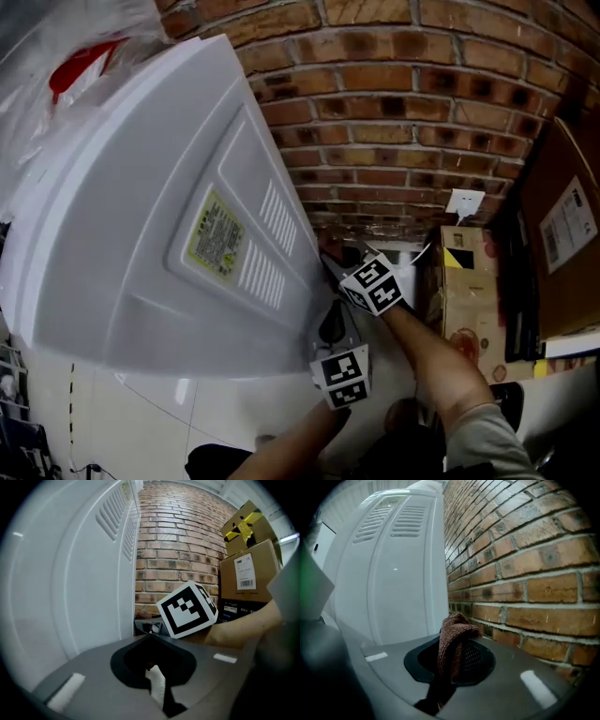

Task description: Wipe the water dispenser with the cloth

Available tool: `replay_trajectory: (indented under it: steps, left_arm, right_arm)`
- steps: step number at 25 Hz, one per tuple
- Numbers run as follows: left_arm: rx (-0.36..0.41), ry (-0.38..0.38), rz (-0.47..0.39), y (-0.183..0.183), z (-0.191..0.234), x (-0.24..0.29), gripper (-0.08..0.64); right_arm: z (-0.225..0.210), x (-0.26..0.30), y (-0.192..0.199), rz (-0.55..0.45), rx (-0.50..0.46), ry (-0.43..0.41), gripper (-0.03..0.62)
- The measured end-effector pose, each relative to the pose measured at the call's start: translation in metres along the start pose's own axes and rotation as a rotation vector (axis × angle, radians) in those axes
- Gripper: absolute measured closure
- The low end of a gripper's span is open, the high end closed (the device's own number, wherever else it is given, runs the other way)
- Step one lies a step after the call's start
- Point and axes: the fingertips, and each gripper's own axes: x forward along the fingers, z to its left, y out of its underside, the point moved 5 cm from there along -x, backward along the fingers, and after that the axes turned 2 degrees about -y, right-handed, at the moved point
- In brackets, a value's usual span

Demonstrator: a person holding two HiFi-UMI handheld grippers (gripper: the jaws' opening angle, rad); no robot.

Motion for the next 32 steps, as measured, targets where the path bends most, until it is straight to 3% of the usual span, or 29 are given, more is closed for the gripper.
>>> replay_trajectory:
  steps: [14, 27, 32]
  left_arm:
    - [-0.032, -0.026, 0.141, 0.092, 0.005, 0.031, 0.56]
    - [0.001, -0.012, 0.236, 0.139, 0.013, 0.04, 0.56]
    - [0.009, 0.009, 0.244, 0.143, 0.013, 0.043, 0.56]
  right_arm:
    - [-0.004, 0.035, 0.128, 0.11, 0.188, 0.034, 0.541]
    - [-0.008, 0.066, 0.227, 0.308, 0.274, 0.091, 0.541]
    - [-0.014, 0.067, 0.244, 0.324, 0.295, 0.137, 0.541]
